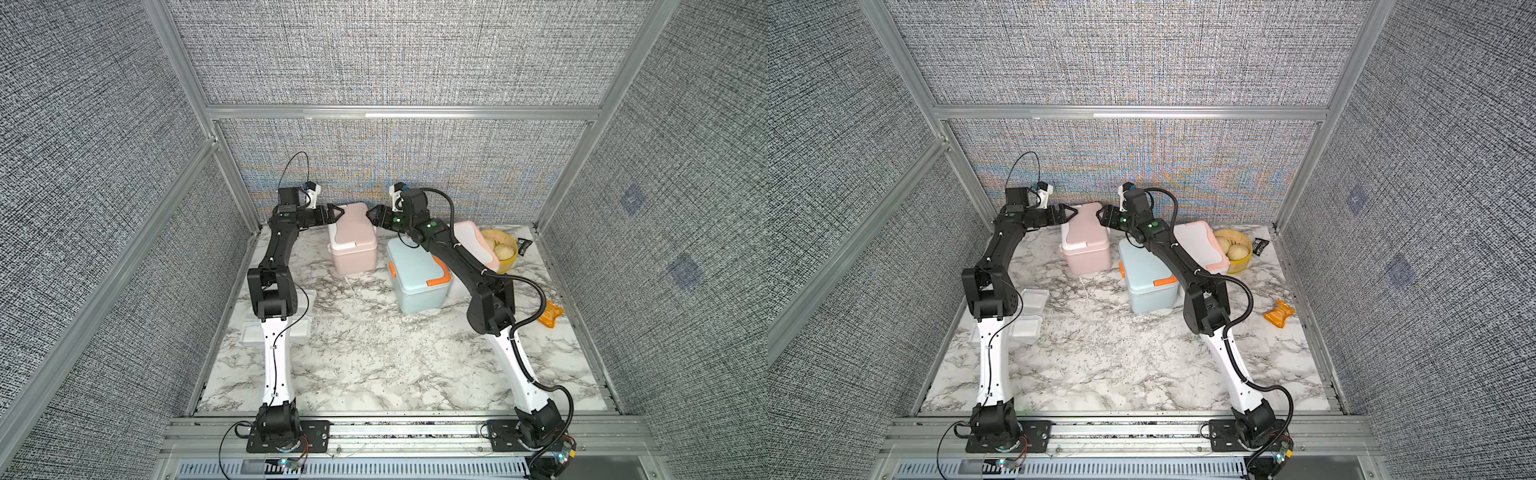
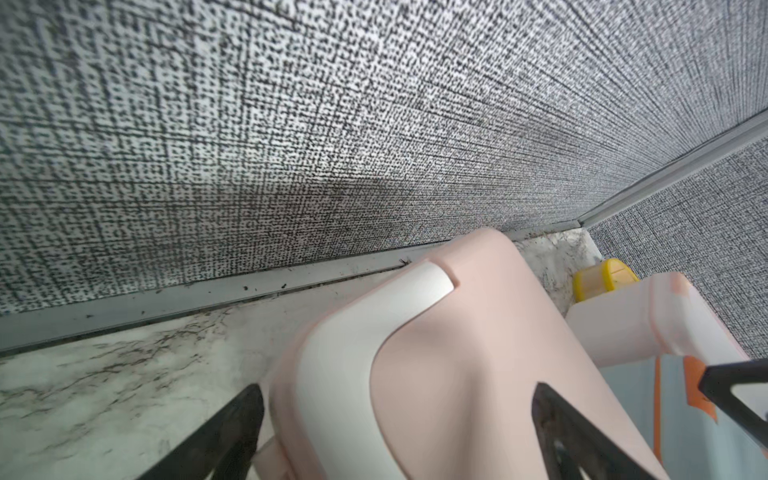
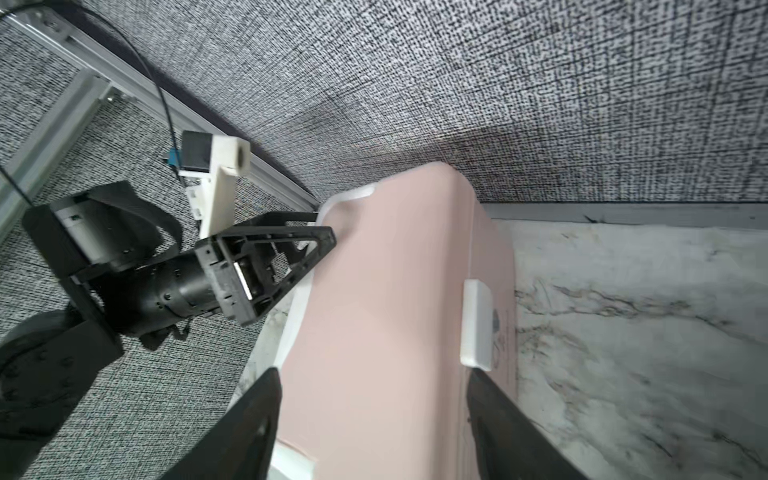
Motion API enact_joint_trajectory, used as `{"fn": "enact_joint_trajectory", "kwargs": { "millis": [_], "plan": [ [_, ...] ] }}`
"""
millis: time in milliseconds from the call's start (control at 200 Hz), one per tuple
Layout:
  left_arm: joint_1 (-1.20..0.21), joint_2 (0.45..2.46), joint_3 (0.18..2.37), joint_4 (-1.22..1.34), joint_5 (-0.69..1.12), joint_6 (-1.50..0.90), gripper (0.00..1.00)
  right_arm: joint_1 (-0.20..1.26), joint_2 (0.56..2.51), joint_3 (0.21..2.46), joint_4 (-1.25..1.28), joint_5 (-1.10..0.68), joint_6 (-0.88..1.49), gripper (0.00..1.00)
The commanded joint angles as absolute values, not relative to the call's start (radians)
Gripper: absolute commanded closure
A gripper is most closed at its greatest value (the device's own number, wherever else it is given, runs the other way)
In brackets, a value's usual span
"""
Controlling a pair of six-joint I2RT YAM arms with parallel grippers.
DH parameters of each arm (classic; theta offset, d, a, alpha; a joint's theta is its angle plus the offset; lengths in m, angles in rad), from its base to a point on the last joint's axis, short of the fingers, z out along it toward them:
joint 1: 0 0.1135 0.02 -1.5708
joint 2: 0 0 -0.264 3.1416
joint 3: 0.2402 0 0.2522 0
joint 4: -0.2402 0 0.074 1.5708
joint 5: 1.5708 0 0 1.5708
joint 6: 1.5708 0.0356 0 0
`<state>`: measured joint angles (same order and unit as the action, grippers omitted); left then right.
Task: Open first aid kits and take out gauze
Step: Move the first aid kit to the center of the board.
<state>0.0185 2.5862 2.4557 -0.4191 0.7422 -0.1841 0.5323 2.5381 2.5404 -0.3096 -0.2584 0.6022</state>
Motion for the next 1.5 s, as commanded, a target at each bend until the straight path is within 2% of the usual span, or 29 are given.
{"fn": "enact_joint_trajectory", "kwargs": {
  "millis": [0, 225, 370, 655, 846, 1201, 1496],
  "plan": [
    [0.012, 2.557, 2.426, -0.398, 0.774, -0.154, 0.01, 0.536, 2.538, 2.571, -0.420, -0.233, 0.538, 0.28],
    [0.006, 2.480, 2.300, -0.332, 0.796, -0.164, 0.02, 0.529, 2.564, 2.595, -0.504, -0.241, 0.494, 0.34],
    [0.007, 2.450, 2.258, -0.318, 0.786, -0.158, 0.02, 0.531, 2.589, 2.624, -0.512, -0.311, 0.489, 0.37],
    [0.006, 2.435, 2.219, -0.288, 0.763, -0.183, 0.02, 0.561, 2.613, 2.655, -0.514, -0.421, 0.472, 0.37],
    [0.006, 2.395, 2.126, -0.245, 0.766, -0.211, 0.02, 0.589, 2.592, 2.641, -0.550, -0.411, 0.446, 0.37],
    [-0.018, 2.055, 1.555, 0.047, 0.659, -0.408, 0.04, 0.611, 2.463, 2.476, -0.610, -0.338, 0.423, 0.37],
    [-0.057, 1.809, 1.271, 0.100, 0.593, -0.461, 0.04, 0.633, 2.379, 2.333, -0.633, -0.329, 0.429, 0.37]
  ]
}}
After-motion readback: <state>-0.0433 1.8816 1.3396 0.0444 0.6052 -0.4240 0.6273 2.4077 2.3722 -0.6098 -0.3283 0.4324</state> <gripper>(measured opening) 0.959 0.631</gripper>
